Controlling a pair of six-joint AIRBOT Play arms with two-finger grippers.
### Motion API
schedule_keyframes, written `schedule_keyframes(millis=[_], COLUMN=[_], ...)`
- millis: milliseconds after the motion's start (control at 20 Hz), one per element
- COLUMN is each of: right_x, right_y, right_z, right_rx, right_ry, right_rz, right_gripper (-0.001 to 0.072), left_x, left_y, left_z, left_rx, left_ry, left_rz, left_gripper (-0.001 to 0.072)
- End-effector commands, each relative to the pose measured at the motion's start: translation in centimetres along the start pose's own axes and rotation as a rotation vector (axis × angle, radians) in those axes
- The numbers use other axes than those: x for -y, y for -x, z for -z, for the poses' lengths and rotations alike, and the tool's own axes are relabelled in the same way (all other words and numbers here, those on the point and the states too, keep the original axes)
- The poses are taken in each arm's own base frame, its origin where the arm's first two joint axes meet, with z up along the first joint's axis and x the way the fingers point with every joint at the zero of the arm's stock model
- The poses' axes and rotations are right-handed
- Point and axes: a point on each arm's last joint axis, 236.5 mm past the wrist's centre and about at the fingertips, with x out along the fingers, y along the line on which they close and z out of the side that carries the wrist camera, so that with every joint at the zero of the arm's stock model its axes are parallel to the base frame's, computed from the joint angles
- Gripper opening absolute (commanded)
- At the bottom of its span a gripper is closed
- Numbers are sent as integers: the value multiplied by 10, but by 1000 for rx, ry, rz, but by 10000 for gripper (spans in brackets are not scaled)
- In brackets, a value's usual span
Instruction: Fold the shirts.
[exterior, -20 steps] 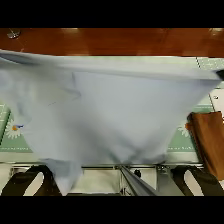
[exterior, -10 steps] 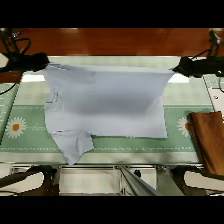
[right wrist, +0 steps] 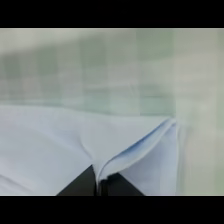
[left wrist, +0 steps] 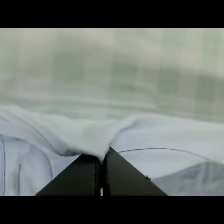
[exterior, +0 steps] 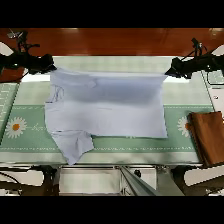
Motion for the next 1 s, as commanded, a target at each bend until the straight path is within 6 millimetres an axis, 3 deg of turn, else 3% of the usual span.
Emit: schedule_keyframes(millis=[0, 150, 300, 350, 400, 450, 600, 750, 850, 950], right_x=[18, 30, 41, 40, 36, 34, 36, 69, 80, 71], right_y=[9, -17, -41, -44, -44, -36, 14, 65, 68, 59], right_z=[46, 81, 102, 104, 104, 102, 90, 93, 114, 146], right_rx=[-195, -291, -319, -322, -322, -337, -332, -196, -67, 31], right_ry=[23, 14, 10, 5, 2, 10, 19, -8, -79, -142], right_rz=[46, 86, 123, 124, 121, 117, 140, 256, 221, 129], right_gripper=[23, 23, 24, 100, 396, 625, 626, 626, 625, 625], left_x=[-14, -49, -61, -62, -63, -67, -74, -84, -103, -113], left_y=[21, 10, -1, -2, -1, 4, 26, 55, 70, 77], left_z=[60, 107, 145, 155, 162, 166, 158, 167, 199, 236], left_rx=[-284, -435, -533, -570, -607, -636, -602, -508, -465, -412], left_ry=[-70, -55, -18, -6, -1, 5, 52, 87, 163, 297], left_rz=[39, -52, -61, -55, -50, -67, -105, -126, -136, -83], left_gripper=[26, 26, 28, 120, 409, 695, 702, 702, 702, 702])
